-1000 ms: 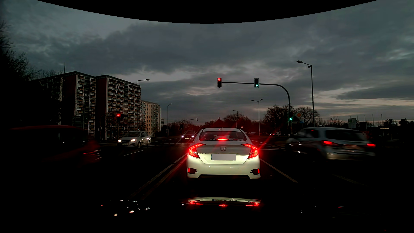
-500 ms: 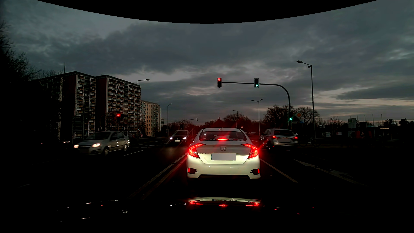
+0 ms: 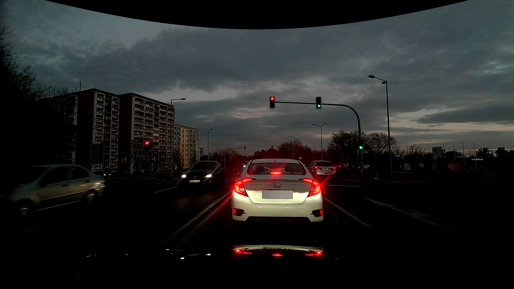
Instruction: Follow the waypoints while adhering to traffic rules and regulations
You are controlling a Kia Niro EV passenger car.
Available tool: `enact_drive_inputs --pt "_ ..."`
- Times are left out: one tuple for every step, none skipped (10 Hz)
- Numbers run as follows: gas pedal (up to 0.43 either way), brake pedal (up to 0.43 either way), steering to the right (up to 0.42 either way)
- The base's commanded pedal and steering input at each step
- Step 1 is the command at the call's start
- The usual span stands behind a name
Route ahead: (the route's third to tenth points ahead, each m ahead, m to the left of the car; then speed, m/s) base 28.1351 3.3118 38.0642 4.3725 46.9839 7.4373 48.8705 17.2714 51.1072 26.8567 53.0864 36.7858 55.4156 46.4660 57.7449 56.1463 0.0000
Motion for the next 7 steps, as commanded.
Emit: enact_drive_inputs --pt "0.0 0.329 -0.005" --pt "0.0 0.329 -0.005" --pt "0.0 0.329 -0.005" --pt "0.0 0.329 -0.005" --pt "0.0 0.329 -0.005" --pt "0.0 0.329 -0.005" --pt "0.0 0.329 -0.005"
